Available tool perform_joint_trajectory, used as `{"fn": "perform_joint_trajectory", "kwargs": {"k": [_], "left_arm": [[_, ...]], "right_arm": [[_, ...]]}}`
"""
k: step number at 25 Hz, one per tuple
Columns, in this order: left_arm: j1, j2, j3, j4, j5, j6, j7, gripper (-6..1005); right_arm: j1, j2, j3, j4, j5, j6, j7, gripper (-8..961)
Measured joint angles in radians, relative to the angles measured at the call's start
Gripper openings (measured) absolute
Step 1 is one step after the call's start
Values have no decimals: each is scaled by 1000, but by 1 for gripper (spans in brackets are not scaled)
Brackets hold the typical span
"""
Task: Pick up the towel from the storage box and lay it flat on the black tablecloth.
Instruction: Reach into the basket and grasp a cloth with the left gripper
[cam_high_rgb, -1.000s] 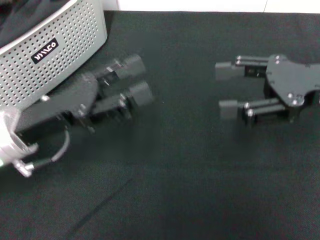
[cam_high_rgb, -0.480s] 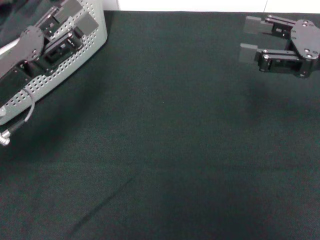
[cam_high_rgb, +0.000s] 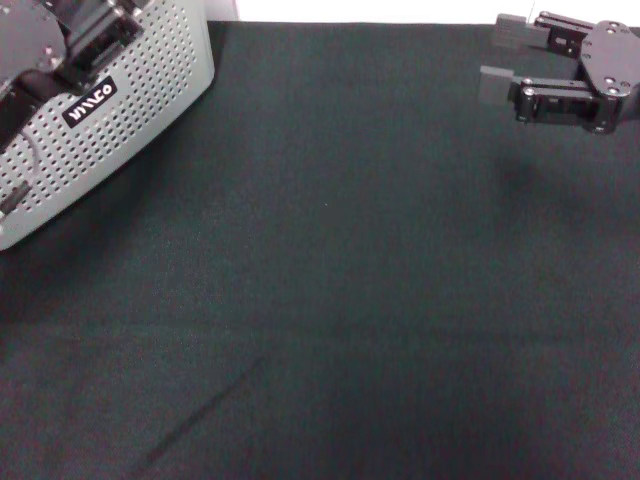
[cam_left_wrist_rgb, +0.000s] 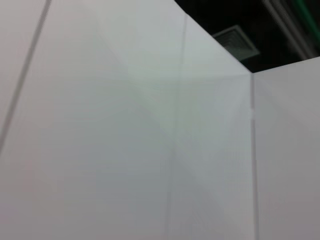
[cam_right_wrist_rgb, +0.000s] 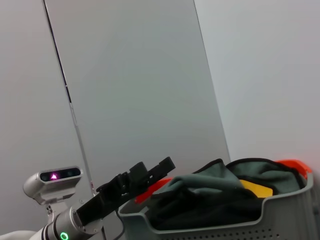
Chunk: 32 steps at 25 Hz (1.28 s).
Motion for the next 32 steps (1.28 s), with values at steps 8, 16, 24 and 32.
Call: {"fn": "perform_joint_trajectory", "kwargs": {"k": [8, 16, 24, 32], "left_arm": [[9, -3, 0, -10, -113, -82, 88, 873], [63, 4, -5, 2, -241, -115, -28, 837], [102, 6, -8, 47, -243, -118, -294, 678], [158, 7, -8, 130, -239, -135, -555, 667]], "right_arm": [[11, -3, 0, 6, -1, -20, -1, 858], [6, -5, 0, 8, -2, -36, -12, 858], [12, -16, -4, 29, -14, -35, -14, 858], [8, -14, -9, 33, -16, -28, -14, 857]]}}
